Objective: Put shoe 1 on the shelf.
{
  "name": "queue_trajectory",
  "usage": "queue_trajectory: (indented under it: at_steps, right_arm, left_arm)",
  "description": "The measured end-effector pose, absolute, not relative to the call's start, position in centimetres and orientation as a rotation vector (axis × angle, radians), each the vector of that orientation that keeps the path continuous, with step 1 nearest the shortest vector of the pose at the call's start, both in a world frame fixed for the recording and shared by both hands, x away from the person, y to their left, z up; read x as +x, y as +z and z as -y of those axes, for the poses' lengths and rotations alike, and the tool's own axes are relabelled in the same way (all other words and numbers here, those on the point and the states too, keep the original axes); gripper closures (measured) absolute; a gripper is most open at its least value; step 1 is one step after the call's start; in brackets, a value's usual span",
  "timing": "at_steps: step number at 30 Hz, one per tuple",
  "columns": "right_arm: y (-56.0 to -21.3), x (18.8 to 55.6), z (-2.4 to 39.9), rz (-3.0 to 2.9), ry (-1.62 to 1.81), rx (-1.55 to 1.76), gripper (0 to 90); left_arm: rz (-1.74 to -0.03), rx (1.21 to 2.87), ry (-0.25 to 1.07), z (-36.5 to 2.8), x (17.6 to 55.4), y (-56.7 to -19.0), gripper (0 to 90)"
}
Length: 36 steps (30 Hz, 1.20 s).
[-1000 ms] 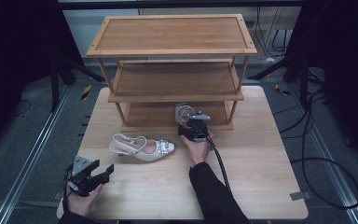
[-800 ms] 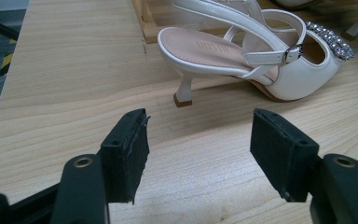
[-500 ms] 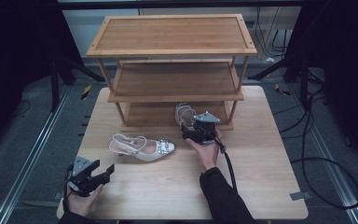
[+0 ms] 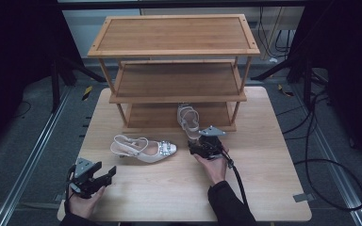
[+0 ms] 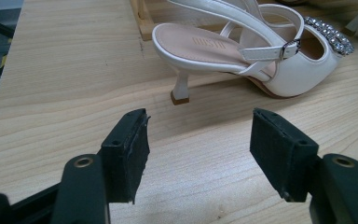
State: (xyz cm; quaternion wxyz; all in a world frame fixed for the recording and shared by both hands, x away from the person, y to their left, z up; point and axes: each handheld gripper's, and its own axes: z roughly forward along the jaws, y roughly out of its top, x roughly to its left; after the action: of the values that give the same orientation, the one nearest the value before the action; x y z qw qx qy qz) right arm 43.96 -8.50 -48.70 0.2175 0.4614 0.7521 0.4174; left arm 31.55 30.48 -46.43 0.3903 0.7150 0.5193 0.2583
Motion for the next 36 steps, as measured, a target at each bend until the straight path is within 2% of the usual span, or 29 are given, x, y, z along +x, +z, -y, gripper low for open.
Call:
queue_trajectory:
  at_steps: [6,9,16,22,30,36]
  right_arm:
    - [-50.0,45.1,7.4,-2.112,1.100,1.304,66.9]
    - [-50.3,45.5,7.2,-2.088,1.059,1.317,78.1]
    - [-49.8,45.9,6.2,-2.075,1.110,1.265,78.1]
    - [-48.7,48.0,5.1,-2.051,1.154,1.295,77.9]
    - [-49.2,50.6,3.6,-2.044,1.192,1.283,76.7]
    - [-50.0,51.2,2.5,-2.045,1.191,1.294,76.5]
  left_arm:
    - [-1.323,1.813,0.658,-30.5,31.5,-46.4,36.1]
    - [-1.324,1.814,0.656,-30.6,31.6,-46.4,36.2]
    - [-1.324,1.813,0.660,-30.6,31.5,-46.4,36.3]
    - [-1.321,1.816,0.659,-30.6,31.5,-46.4,36.3]
    - [-1.320,1.816,0.654,-30.6,31.6,-46.5,36.3]
    - [-1.316,1.817,0.654,-30.6,31.5,-46.4,36.1]
